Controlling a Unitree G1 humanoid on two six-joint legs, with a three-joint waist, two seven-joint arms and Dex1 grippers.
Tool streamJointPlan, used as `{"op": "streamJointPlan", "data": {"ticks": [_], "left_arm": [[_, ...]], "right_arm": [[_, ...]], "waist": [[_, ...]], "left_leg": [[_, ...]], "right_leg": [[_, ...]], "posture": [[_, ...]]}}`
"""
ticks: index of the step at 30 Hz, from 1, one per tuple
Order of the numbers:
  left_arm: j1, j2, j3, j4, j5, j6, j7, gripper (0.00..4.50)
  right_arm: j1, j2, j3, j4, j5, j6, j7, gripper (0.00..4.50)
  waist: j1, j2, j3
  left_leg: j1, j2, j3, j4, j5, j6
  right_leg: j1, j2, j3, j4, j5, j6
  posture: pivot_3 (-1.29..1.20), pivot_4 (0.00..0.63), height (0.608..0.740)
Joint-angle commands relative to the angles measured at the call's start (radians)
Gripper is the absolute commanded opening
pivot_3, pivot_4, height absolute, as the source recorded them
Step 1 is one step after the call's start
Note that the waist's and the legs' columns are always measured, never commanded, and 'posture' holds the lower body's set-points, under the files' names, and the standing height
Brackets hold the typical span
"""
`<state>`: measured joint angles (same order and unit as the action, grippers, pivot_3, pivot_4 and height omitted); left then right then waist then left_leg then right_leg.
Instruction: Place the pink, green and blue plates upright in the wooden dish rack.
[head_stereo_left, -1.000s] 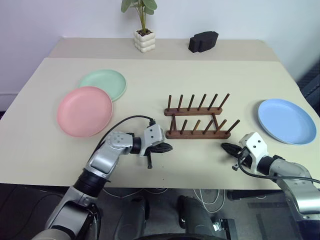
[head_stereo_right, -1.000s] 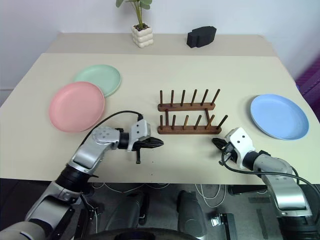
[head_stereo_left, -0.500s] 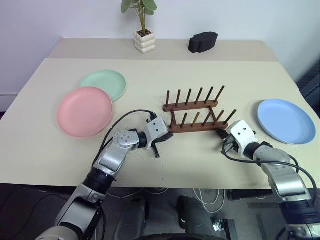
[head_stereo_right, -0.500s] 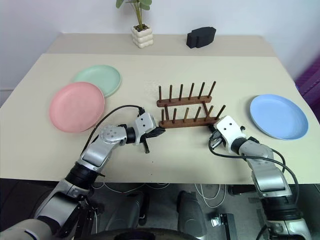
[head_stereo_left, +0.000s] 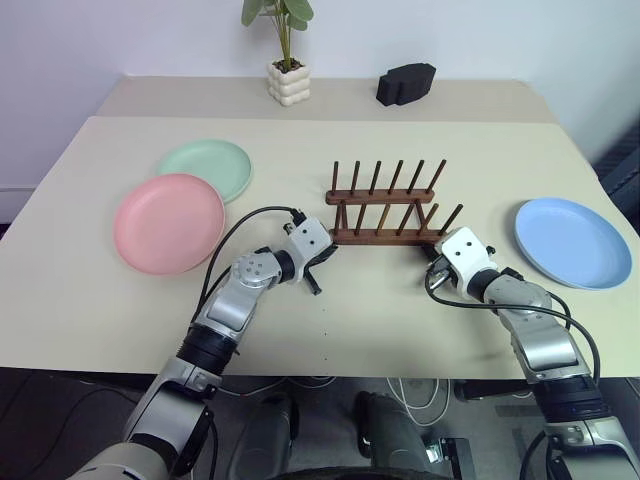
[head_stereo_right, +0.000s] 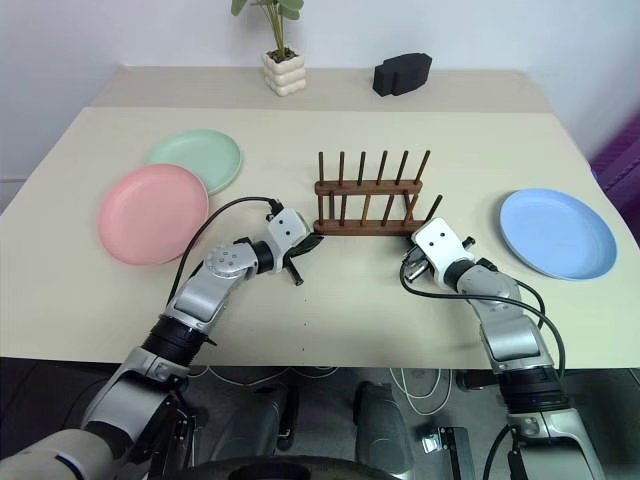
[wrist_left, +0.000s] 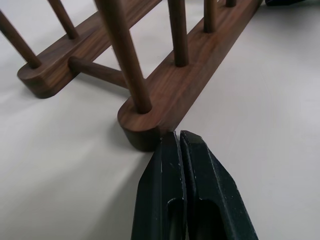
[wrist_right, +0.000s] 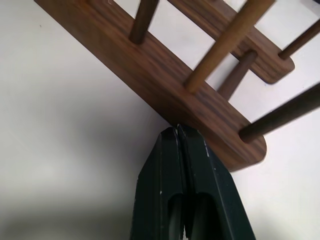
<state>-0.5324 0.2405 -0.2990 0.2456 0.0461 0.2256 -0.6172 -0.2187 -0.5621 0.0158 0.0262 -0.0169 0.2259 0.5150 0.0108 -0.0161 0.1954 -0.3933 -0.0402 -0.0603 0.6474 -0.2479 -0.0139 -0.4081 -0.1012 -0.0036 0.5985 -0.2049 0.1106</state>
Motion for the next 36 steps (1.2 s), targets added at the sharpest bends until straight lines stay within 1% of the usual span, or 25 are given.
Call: {"op": "streamJointPlan", "data": {"ticks": [1,5,8,10,12,13,14,15,17,18,20,21,23,26,28,30,33,36], "left_arm": [[-0.007,0.006,0.015,-0.001,0.005,-0.004,0.004,0.05],[0.020,0.020,0.010,-0.058,-0.030,-0.015,-0.055,0.05],[0.046,0.034,0.028,-0.131,-0.085,-0.015,-0.109,0.05],[0.067,0.055,0.055,-0.183,-0.141,0.010,-0.155,0.05],[0.095,0.088,0.121,-0.260,-0.244,0.065,-0.209,0.57],[0.108,0.106,0.162,-0.301,-0.296,0.094,-0.228,0.95],[0.121,0.128,0.200,-0.339,-0.337,0.116,-0.240,1.42],[0.129,0.143,0.223,-0.365,-0.363,0.132,-0.246,1.99],[0.140,0.184,0.279,-0.407,-0.404,0.170,-0.241,2.92],[0.142,0.212,0.332,-0.418,-0.413,0.193,-0.212,3.51],[0.146,0.266,0.428,-0.427,-0.410,0.221,-0.145,4.46],[0.149,0.291,0.461,-0.428,-0.389,0.219,-0.108,4.49],[0.148,0.330,0.500,-0.418,-0.336,0.217,-0.029,4.49],[0.132,0.376,0.607,-0.373,-0.305,0.331,0.124,4.49],[0.115,0.395,0.719,-0.332,-0.311,0.440,0.237,4.49],[0.117,0.405,0.776,-0.324,-0.318,0.503,0.292,4.49],[0.155,0.439,0.813,-0.305,-0.289,0.583,0.352,4.49],[0.171,0.454,0.829,-0.278,-0.287,0.617,0.376,4.49]], "right_arm": [[-0.008,0.001,-0.014,-0.016,0.005,-0.017,0.000,0.00],[0.033,-0.029,-0.048,-0.082,0.048,-0.013,0.050,0.00],[0.092,-0.070,-0.101,-0.157,0.118,-0.016,0.127,0.00],[0.129,-0.097,-0.137,-0.204,0.199,0.021,0.199,0.00],[0.155,-0.121,-0.173,-0.272,0.296,0.083,0.265,0.52],[0.161,-0.131,-0.178,-0.305,0.328,0.106,0.287,0.86],[0.166,-0.140,-0.174,-0.339,0.355,0.129,0.309,1.35],[0.169,-0.146,-0.171,-0.362,0.373,0.146,0.322,1.89],[0.170,-0.155,-0.159,-0.414,0.415,0.185,0.345,2.81],[0.165,-0.161,-0.141,-0.449,0.437,0.207,0.362,3.36],[0.137,-0.163,-0.102,-0.490,0.434,0.207,0.375,4.36],[0.118,-0.159,-0.089,-0.497,0.437,0.213,0.376,4.45],[0.082,-0.155,-0.069,-0.498,0.440,0.213,0.383,4.45],[0.009,-0.145,-0.026,-0.486,0.430,0.187,0.404,4.45],[-0.053,-0.135,0.000,-0.468,0.425,0.171,0.417,4.45],[-0.093,-0.131,0.014,-0.451,0.419,0.158,0.425,4.45],[-0.143,-0.123,0.034,-0.426,0.406,0.137,0.432,4.45],[-0.165,-0.117,0.045,-0.410,0.399,0.127,0.435,4.45]], "waist": [[0.000,0.000,0.000],[0.000,0.000,0.000],[0.001,0.000,0.000],[0.002,0.000,0.000],[-0.001,0.000,0.000],[-0.004,0.001,0.000],[-0.008,0.001,0.000],[-0.012,0.001,0.000],[-0.013,0.001,0.000],[-0.013,0.001,0.000],[-0.017,0.000,0.001],[-0.021,0.000,0.001],[-0.022,0.000,0.001],[-0.019,0.000,0.001],[-0.020,-0.001,0.001],[-0.022,-0.001,0.001],[-0.021,-0.001,0.001],[-0.018,-0.001,0.001]], "left_leg": [[0.000,0.000,0.000,0.000,0.000,0.000],[0.000,0.000,0.000,0.000,0.000,0.000],[-0.001,0.000,0.000,-0.001,0.000,0.000],[-0.002,0.000,0.000,-0.001,0.000,0.000],[-0.002,0.000,-0.001,0.000,0.000,0.000],[-0.001,0.001,-0.001,0.000,0.000,0.000],[-0.001,0.002,-0.001,-0.001,0.000,0.000],[-0.001,0.002,-0.001,-0.001,0.000,0.000],[0.000,0.003,-0.002,-0.001,0.000,0.000],[0.000,0.003,-0.002,-0.001,0.000,0.000],[0.000,0.003,-0.002,-0.001,0.000,0.000],[0.000,0.003,-0.002,-0.001,0.000,0.000],[0.000,0.003,-0.002,-0.001,0.000,0.000],[-0.001,0.003,-0.002,-0.001,0.000,0.000],[-0.001,0.003,-0.002,-0.001,0.000,0.000],[-0.001,0.003,-0.003,-0.001,0.000,0.000],[-0.001,0.003,-0.002,-0.002,-0.001,-0.001],[-0.001,0.002,-0.002,-0.002,-0.001,-0.001]], "right_leg": [[0.000,0.000,0.000,0.000,0.000,0.000],[0.000,0.000,0.000,0.000,0.000,0.000],[-0.001,0.000,0.000,-0.001,0.000,0.000],[-0.001,0.000,0.000,-0.001,0.000,0.000],[-0.001,0.000,0.000,-0.001,-0.002,-0.002],[-0.001,0.000,0.000,-0.001,-0.002,-0.002],[-0.001,0.000,0.000,0.000,-0.002,-0.003],[-0.001,0.000,0.000,0.000,-0.002,-0.003],[-0.001,0.002,0.000,0.000,-0.002,-0.003],[-0.001,0.002,0.000,0.000,-0.002,-0.003],[-0.001,0.002,0.000,0.000,-0.002,-0.003],[-0.001,0.002,0.000,0.000,-0.002,-0.003],[-0.001,0.002,0.000,0.000,-0.004,0.000],[-0.001,0.002,0.000,-0.001,-0.004,0.001],[-0.001,0.002,0.000,-0.001,-0.004,0.001],[-0.002,0.002,0.000,0.000,-0.002,0.004],[-0.002,0.002,0.000,0.000,0.000,0.001],[-0.002,0.002,0.000,-0.001,0.000,0.001]], "posture": [[0.00,0.150,0.736],[0.00,0.150,0.736],[0.00,0.150,0.736],[0.00,0.150,0.736],[0.00,0.150,0.736],[0.00,0.150,0.736],[0.00,0.150,0.736],[0.00,0.150,0.736],[0.00,0.150,0.736],[0.00,0.150,0.736],[0.00,0.150,0.736],[0.00,0.150,0.736],[0.00,0.150,0.736],[0.00,0.150,0.736],[0.00,0.150,0.736],[0.00,0.150,0.736],[0.00,0.150,0.736],[0.00,0.150,0.736]]}}
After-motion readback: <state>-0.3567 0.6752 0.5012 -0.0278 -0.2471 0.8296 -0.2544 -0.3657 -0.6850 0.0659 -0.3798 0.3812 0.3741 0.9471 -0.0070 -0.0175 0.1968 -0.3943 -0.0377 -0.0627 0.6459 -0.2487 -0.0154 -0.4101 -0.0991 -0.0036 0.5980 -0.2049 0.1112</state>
